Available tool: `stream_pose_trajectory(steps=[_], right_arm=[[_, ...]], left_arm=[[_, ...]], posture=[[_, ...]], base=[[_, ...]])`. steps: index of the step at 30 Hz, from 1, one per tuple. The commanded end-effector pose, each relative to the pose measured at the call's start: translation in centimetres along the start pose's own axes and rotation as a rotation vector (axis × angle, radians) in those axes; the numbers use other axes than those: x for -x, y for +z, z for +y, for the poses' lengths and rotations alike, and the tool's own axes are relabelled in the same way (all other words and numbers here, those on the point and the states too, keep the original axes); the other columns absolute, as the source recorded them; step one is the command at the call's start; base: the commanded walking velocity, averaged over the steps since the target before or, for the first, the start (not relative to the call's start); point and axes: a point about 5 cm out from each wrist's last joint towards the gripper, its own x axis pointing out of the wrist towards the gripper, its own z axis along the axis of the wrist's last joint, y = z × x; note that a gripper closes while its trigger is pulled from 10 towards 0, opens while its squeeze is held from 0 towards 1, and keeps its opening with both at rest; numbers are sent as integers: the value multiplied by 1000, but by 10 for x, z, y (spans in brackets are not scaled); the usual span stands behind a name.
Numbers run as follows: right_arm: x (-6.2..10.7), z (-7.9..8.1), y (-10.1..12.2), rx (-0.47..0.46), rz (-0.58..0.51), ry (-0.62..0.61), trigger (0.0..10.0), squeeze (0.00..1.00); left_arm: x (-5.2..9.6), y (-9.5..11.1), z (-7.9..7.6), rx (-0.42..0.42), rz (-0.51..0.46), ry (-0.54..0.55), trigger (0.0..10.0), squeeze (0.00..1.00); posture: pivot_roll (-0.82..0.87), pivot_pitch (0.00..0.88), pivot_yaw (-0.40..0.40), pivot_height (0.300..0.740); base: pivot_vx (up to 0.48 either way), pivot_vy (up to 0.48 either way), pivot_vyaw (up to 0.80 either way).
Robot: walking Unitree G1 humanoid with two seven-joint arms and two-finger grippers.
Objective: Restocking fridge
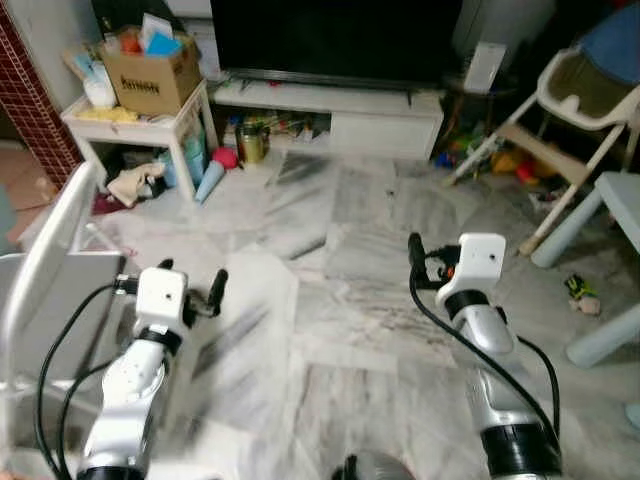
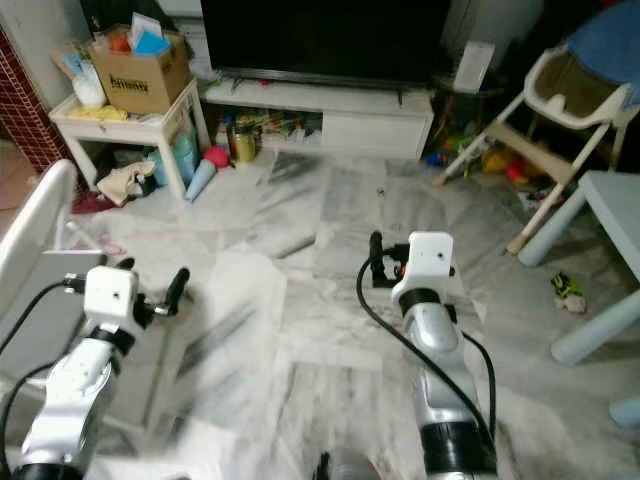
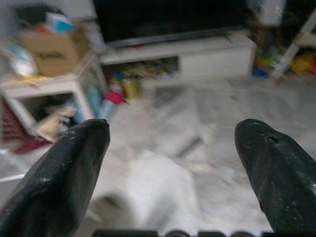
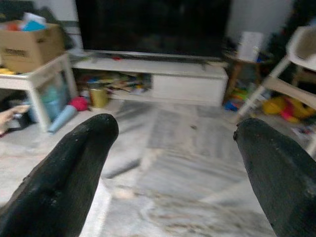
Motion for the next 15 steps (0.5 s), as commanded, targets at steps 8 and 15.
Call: stream_pose_trajectory(steps=[8, 15], right_arm=[[7, -2, -3, -17, 3, -17, 10000, 0], [6, -5, -3, -14, 14, -12, 10000, 0]], left_arm=[[2, -7, 2, 38, 38, 57, 10000, 0], [-4, -6, 9, 39, 48, 120, 10000, 0]], posture=[[20, 0, 9, 740], [20, 0, -1, 740]], base=[[0, 0, -495], [0, 0, 0]])
